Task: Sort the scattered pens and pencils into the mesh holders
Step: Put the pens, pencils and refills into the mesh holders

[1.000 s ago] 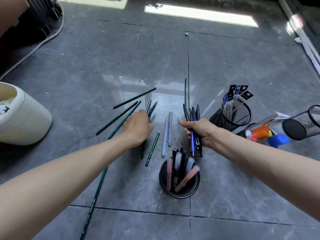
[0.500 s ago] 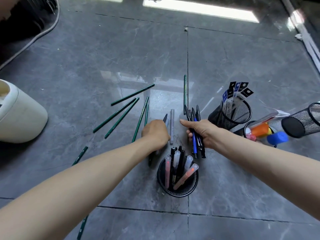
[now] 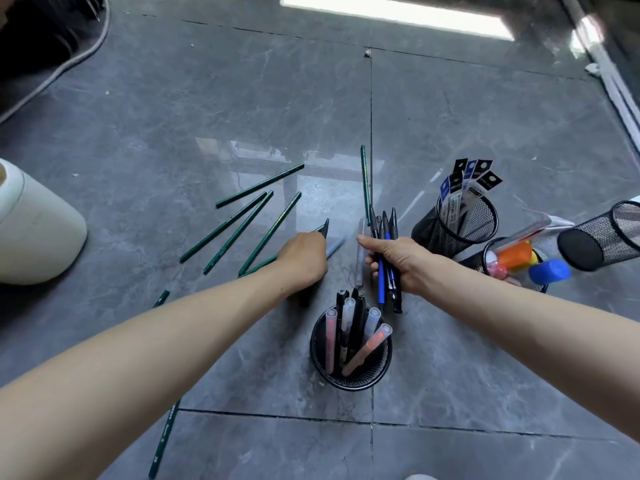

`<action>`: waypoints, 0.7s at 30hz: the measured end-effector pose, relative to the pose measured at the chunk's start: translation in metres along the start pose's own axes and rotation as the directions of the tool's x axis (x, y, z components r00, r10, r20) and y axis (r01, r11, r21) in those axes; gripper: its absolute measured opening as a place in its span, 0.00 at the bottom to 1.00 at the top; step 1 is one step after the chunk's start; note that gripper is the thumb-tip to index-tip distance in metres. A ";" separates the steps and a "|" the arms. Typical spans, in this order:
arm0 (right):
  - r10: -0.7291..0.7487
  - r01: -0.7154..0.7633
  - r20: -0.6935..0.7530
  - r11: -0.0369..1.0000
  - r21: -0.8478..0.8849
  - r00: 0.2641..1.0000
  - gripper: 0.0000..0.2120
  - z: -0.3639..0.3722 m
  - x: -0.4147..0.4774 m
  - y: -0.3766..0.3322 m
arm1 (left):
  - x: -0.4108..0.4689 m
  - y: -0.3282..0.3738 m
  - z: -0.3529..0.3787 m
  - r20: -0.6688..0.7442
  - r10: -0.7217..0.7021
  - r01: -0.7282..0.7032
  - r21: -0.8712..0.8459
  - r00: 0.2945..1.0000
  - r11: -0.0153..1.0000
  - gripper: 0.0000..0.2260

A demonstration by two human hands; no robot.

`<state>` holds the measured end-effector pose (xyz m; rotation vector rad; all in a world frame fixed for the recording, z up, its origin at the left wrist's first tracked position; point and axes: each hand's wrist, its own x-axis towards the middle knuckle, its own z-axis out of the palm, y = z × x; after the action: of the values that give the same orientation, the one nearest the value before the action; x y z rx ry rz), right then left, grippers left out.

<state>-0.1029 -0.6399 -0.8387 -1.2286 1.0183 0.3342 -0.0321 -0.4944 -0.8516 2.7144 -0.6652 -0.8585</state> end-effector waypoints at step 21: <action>-0.150 0.152 0.164 0.988 0.001 0.975 0.12 0.027 -0.021 -0.032 | -0.010 0.004 -0.039 0.095 0.272 -0.020 -0.919 0.958 0.394 0.02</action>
<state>-0.0797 -0.6211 -0.8027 -1.2600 0.7782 0.3166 -0.0177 -0.4902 -0.8142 1.5125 -0.2851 -1.0735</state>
